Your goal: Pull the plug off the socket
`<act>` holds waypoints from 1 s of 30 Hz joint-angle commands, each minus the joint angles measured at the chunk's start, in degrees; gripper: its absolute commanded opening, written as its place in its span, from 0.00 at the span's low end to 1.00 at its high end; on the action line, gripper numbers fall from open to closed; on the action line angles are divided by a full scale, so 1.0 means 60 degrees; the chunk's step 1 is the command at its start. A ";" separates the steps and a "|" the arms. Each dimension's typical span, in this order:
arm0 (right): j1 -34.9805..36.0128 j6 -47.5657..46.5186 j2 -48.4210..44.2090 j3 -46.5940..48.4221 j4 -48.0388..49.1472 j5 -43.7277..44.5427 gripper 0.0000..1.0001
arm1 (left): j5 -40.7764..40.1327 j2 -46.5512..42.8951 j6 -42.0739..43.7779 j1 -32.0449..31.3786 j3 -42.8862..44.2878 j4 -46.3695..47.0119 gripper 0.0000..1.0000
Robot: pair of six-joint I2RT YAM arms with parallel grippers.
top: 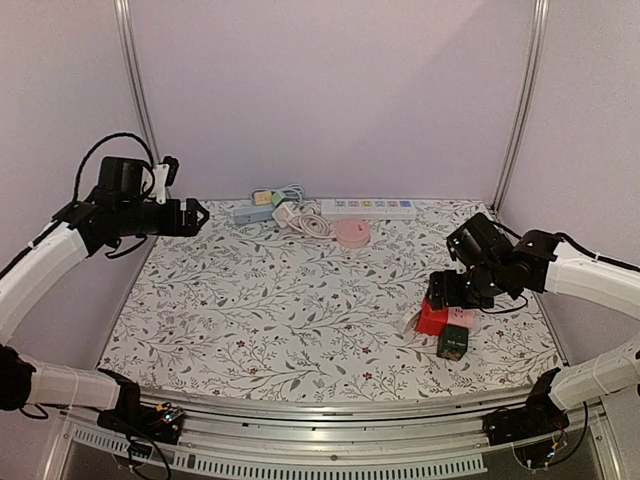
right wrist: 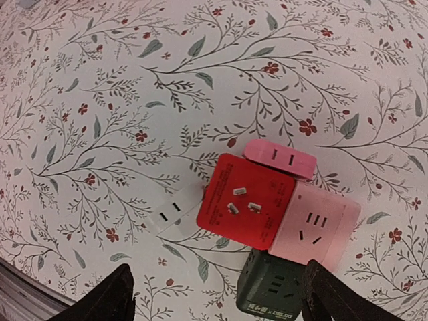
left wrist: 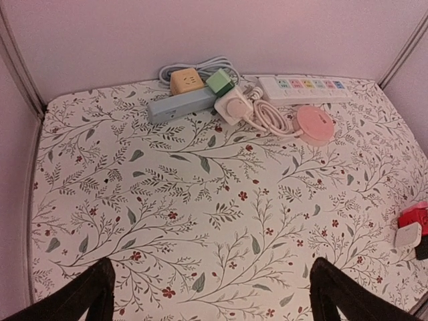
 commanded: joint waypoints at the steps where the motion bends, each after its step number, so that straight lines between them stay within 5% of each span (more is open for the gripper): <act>1: -0.0734 0.0474 -0.0483 -0.0726 -0.0953 0.0543 0.86 | -0.0021 0.0211 0.0081 -0.0154 -0.0086 -0.0253 1.00; 4: -0.0839 0.0550 -0.0637 -0.1076 -0.0997 0.0717 0.98 | -0.0048 0.0269 0.0083 -0.0169 -0.0101 -0.0255 1.00; 10: -0.0848 0.1061 -0.0157 -0.1446 -0.1014 0.0651 0.99 | -0.0075 0.0388 0.0021 -0.0188 -0.0092 -0.0266 0.99; 24: -0.0207 0.2004 0.0755 -0.1857 0.0079 0.0552 0.93 | -0.0211 0.0395 0.0021 -0.0186 -0.0079 -0.0297 1.00; 30: 0.0179 0.2788 0.1163 -0.1824 -0.0072 0.1286 0.82 | -0.0237 0.0396 0.0012 -0.0177 -0.0071 -0.0329 1.00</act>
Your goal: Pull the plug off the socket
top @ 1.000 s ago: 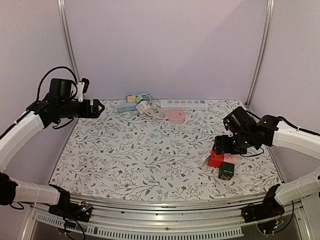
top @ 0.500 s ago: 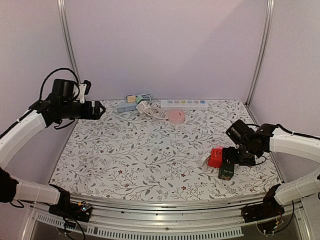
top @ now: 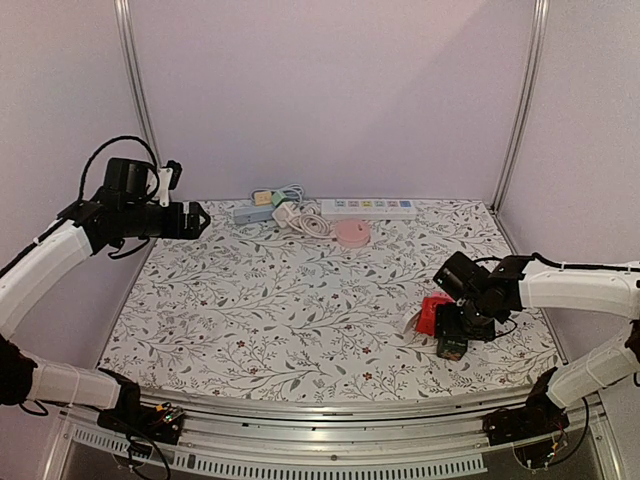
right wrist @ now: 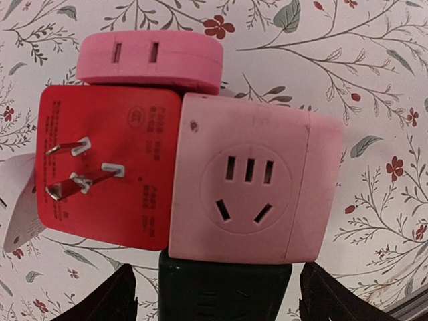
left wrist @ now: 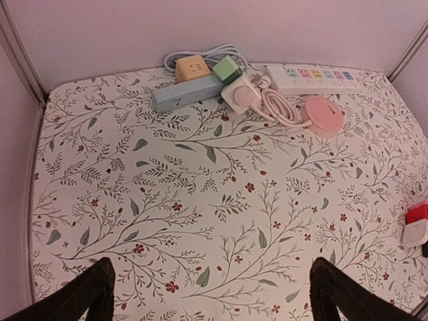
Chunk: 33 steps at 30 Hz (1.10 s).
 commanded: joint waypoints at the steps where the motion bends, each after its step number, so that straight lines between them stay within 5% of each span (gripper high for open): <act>1: 0.0311 0.0914 0.0208 -0.0143 0.0024 0.0726 0.81 | -0.0062 0.0079 0.0003 -0.0147 -0.0058 -0.0159 1.00; 22: 0.0878 0.1961 0.1082 -0.0309 0.0692 0.0900 0.73 | -0.0052 0.0079 -0.0050 -0.0162 -0.0071 -0.0167 1.00; 30: 0.1205 0.2010 0.0949 -0.0202 0.0933 0.1105 0.48 | -0.0275 0.0004 0.0104 -0.0551 -0.0078 -0.0195 1.00; 33: 0.1528 0.1784 0.0805 0.0116 0.0816 0.1447 0.46 | -0.0853 -0.0146 0.0058 -0.1194 -0.0038 -0.0357 1.00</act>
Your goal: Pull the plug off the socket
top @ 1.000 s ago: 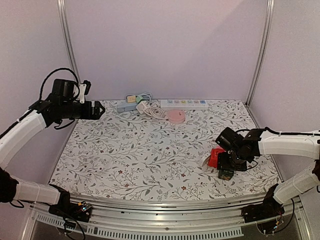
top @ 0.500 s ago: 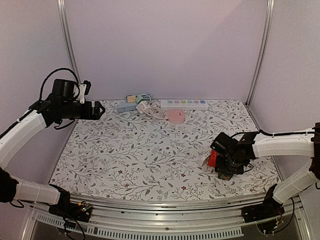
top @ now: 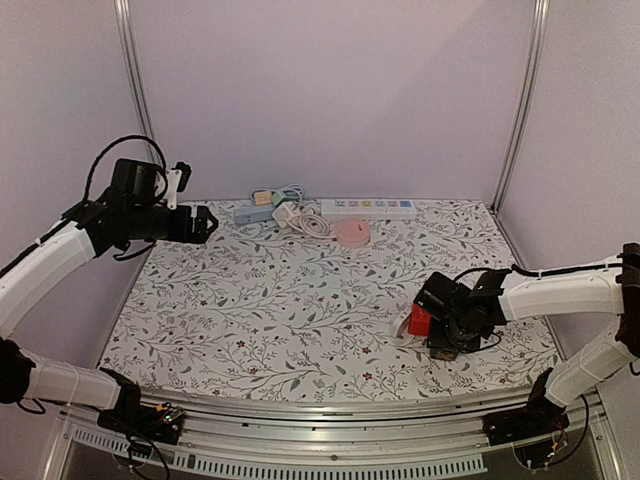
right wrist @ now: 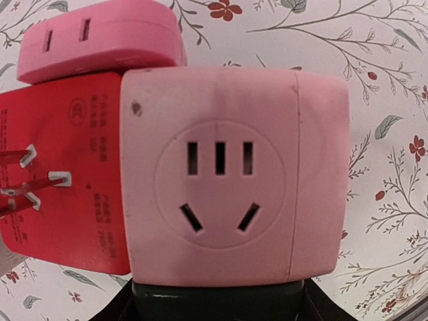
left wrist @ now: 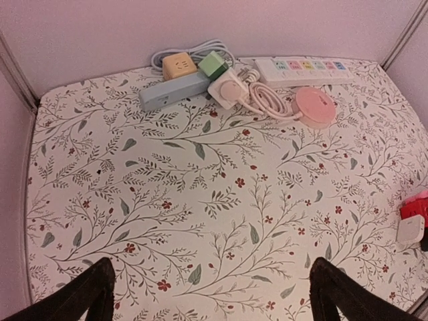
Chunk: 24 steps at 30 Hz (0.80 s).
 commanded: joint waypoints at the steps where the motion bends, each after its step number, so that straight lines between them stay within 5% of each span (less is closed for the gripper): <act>1: 0.0547 -0.0252 -0.0244 0.0512 -0.0024 0.0666 0.46 | -0.1063 -0.0246 -0.0048 -0.1121 -0.0029 -0.0353 1.00; 9: 0.1610 -0.1086 0.0313 0.2037 0.0109 0.1133 0.44 | -0.3207 -0.1241 -0.1988 -0.4409 -0.2164 0.1840 1.00; 16: 0.2139 -0.1746 0.1569 0.3145 0.1054 0.0128 0.44 | -0.4901 0.0283 -0.2042 -0.7510 -0.2597 0.3294 0.99; 24: 0.2361 -0.1744 0.2028 0.3423 0.1793 -0.0486 0.44 | -0.3737 0.2251 -0.1971 -0.8606 -0.2495 0.5530 0.99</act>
